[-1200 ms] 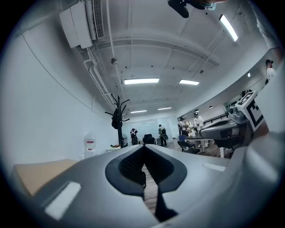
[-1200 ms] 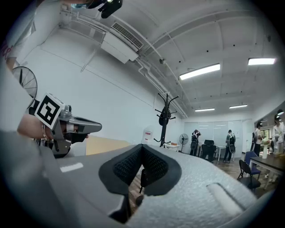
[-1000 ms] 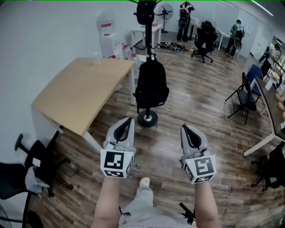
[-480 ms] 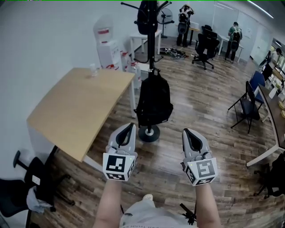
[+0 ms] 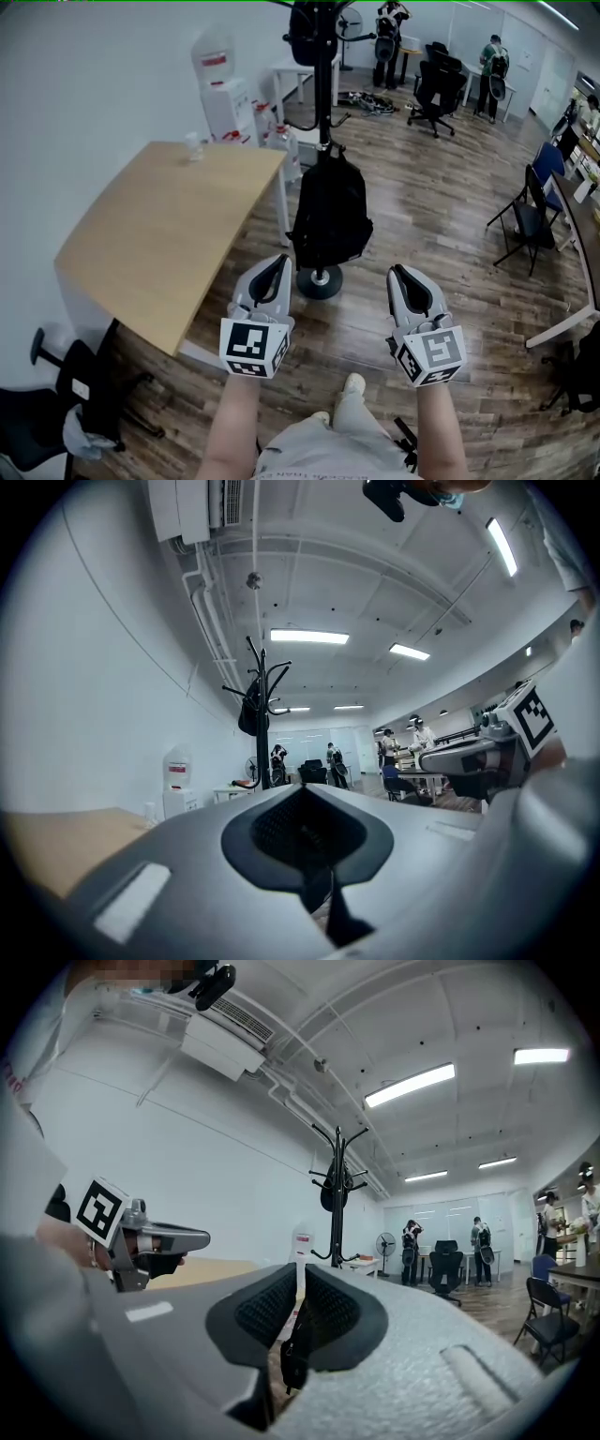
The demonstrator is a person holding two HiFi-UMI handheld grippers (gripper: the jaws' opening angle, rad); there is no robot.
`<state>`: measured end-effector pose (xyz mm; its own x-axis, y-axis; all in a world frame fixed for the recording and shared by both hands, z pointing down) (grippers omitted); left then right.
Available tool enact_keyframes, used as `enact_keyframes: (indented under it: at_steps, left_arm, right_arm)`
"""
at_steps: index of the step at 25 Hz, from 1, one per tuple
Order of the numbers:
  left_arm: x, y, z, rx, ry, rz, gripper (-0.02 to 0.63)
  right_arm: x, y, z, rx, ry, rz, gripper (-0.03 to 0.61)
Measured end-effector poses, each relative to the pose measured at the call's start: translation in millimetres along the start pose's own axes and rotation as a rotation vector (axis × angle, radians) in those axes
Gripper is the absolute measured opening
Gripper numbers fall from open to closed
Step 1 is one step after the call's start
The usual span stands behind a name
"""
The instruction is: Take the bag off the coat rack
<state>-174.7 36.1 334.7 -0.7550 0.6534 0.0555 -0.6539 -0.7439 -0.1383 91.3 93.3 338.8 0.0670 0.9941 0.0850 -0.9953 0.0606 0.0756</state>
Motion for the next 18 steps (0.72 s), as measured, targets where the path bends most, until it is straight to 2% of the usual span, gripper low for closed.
enact_keyframes:
  at_steps: [9, 13, 18]
  left_arm:
    - [-36.1, 26.1, 5.9, -0.007, 0.003, -0.038, 0.012]
    - [-63.0, 42.1, 13.8, -0.006, 0.016, -0.061, 0.012]
    - [-108.9, 63.6, 22.9, 0.02, 0.028, -0.077, 0.02]
  right_arm:
    - [-52.9, -11.6, 8.1, 0.008, -0.004, -0.019, 0.035]
    - [-88.4, -21.7, 15.3, 0.018, 0.001, -0.05, 0.04]
    - [-140.0, -45.8, 23.3, 0.027, 0.014, -0.088, 0.076]
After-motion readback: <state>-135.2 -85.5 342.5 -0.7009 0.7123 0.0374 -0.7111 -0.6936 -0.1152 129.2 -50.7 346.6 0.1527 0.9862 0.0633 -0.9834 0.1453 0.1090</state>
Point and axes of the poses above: the fingertips, and each gripper's own axes: x backward along the fingers, y to its left, z out of its underside, the point moved 10 cm from there along x, backward along the fingers, and after that the axes turned 15 degrees about z, right-handed, at the moved point
